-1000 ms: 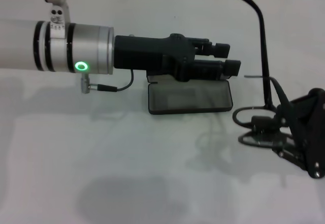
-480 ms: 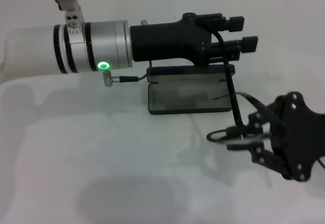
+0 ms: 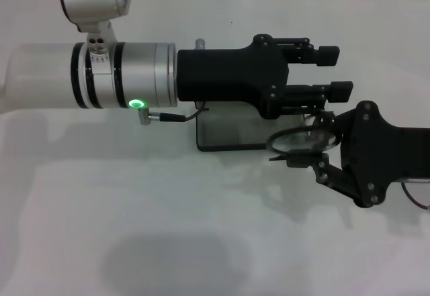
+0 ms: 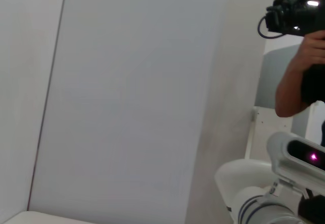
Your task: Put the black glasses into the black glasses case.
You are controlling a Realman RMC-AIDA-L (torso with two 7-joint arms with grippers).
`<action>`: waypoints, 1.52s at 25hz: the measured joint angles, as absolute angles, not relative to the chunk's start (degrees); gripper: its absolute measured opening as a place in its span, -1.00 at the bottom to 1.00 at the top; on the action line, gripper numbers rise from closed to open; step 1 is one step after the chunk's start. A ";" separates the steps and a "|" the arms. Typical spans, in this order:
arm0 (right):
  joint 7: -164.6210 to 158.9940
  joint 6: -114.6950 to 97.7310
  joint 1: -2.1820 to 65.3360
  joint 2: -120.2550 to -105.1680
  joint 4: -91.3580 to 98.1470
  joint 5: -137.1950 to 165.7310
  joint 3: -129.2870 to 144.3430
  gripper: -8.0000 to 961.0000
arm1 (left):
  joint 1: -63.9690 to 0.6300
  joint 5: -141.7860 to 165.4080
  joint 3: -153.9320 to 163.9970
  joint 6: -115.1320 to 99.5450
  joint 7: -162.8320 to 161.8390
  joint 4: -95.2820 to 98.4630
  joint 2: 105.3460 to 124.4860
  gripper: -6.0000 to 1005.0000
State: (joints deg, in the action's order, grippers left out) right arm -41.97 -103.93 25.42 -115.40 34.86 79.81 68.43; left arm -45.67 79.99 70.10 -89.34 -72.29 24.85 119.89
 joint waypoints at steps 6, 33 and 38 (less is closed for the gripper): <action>-43.24 -102.15 25.45 -115.32 34.89 79.89 68.47 -0.75 | -45.91 80.31 70.29 -89.40 -71.78 24.96 119.86 0.22; -71.76 -53.91 15.61 -115.91 72.19 102.58 97.23 -0.75 | -36.93 77.16 52.64 -81.34 -68.74 27.25 119.28 0.22; -75.55 -47.83 15.61 -115.95 73.28 106.70 100.56 -0.75 | -37.36 77.51 52.89 -79.69 -68.03 27.23 119.41 0.22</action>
State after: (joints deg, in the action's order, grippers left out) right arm -75.55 -47.83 15.61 -115.95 73.28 106.70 100.56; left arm -37.36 77.51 52.89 -79.69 -68.03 27.23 119.41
